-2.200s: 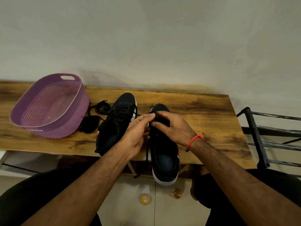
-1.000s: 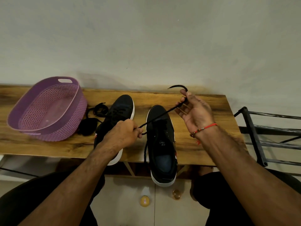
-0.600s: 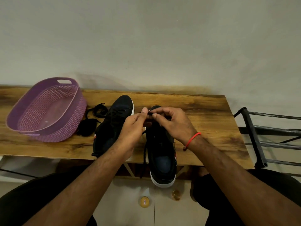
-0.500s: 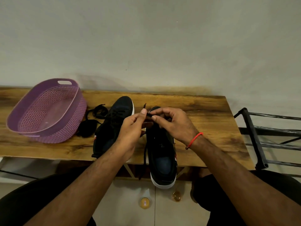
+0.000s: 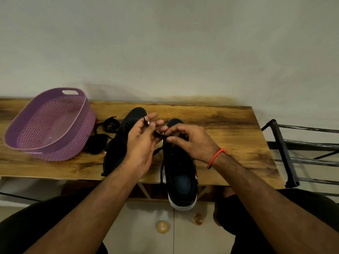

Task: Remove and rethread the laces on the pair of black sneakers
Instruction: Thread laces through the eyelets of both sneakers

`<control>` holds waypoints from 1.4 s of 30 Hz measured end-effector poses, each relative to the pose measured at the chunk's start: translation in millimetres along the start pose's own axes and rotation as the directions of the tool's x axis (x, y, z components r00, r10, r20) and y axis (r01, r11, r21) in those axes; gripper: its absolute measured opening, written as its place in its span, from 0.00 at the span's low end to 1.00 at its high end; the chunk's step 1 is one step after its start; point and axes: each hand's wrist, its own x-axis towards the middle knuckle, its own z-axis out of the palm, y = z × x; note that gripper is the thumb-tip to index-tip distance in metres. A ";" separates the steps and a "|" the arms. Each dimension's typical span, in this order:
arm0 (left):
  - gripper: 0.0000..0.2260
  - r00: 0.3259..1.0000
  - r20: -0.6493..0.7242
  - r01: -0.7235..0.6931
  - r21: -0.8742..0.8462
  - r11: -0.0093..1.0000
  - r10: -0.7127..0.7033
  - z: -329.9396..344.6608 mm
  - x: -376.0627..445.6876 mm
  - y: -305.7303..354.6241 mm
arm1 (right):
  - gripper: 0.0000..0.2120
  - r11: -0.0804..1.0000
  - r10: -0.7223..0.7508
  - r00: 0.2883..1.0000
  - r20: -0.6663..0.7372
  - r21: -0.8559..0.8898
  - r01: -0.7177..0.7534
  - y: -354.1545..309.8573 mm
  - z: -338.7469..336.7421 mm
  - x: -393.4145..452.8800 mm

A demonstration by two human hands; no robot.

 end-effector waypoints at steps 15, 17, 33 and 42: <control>0.15 0.792 0.314 -0.517 0.802 0.300 0.524 -15.2 9.6 8.1 | 0.15 0.877 0.436 0.899 0.039 -0.242 -0.415 15.8 -25.5 3.0; 0.11 0.847 0.331 -0.479 0.813 0.331 0.415 -12.4 5.8 -9.7 | 0.18 0.855 0.473 0.876 0.090 -0.286 -0.432 13.4 -24.0 0.8; 0.11 0.838 0.474 -0.519 0.845 0.127 0.271 -3.9 -0.1 -43.0 | 0.07 0.756 0.635 0.738 0.228 0.016 -0.654 7.0 -38.8 -3.8; 0.13 0.756 0.600 -0.589 0.798 -0.126 0.263 -2.5 -7.2 -38.3 | 0.07 0.744 0.640 0.731 0.238 0.044 -0.666 2.3 -39.8 -4.5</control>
